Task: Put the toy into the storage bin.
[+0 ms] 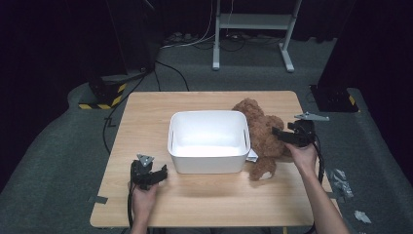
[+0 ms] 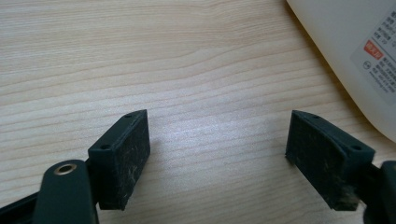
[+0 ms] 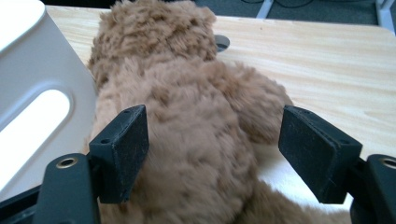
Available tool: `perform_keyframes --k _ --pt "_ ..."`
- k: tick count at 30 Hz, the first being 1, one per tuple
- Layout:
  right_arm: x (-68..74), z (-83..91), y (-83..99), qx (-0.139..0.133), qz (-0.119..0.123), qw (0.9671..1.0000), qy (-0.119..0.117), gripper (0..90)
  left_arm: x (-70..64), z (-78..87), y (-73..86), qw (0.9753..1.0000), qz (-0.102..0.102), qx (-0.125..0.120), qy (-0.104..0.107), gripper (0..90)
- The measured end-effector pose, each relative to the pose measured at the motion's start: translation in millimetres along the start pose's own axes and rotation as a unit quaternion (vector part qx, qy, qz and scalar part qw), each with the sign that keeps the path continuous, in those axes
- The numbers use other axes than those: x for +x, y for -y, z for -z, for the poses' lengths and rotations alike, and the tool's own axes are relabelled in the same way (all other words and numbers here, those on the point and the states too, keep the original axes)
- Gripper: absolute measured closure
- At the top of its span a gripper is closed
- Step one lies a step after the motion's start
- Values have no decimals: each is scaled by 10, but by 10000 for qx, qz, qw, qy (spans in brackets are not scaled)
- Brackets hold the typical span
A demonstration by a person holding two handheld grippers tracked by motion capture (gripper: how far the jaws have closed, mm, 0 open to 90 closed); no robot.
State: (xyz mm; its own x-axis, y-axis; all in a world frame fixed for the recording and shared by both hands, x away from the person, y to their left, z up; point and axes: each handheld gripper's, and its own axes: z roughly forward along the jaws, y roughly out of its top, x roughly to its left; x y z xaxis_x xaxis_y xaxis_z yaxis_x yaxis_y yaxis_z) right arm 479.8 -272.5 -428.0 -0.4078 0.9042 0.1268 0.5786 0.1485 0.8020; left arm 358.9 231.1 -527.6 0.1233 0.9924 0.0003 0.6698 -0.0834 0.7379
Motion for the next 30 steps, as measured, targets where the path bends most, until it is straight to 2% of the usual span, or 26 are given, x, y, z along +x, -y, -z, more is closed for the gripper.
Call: perform_keyframes --k 7,16,28,30 --pt "84 -178 -140 228 170 9996 6 221 0 3 2 10000 0 10 -3 216" --pt "246 -347 -327 375 348 9987 -62 202 -2 4 1 10000 14 13 -9 216" --pt "329 -525 -475 561 423 9974 -170 189 -2 4 2 10000 20 11 -15 216" --pt "359 -600 -506 682 462 9965 -148 177 -2 4 1 10000 20 11 -16 216"
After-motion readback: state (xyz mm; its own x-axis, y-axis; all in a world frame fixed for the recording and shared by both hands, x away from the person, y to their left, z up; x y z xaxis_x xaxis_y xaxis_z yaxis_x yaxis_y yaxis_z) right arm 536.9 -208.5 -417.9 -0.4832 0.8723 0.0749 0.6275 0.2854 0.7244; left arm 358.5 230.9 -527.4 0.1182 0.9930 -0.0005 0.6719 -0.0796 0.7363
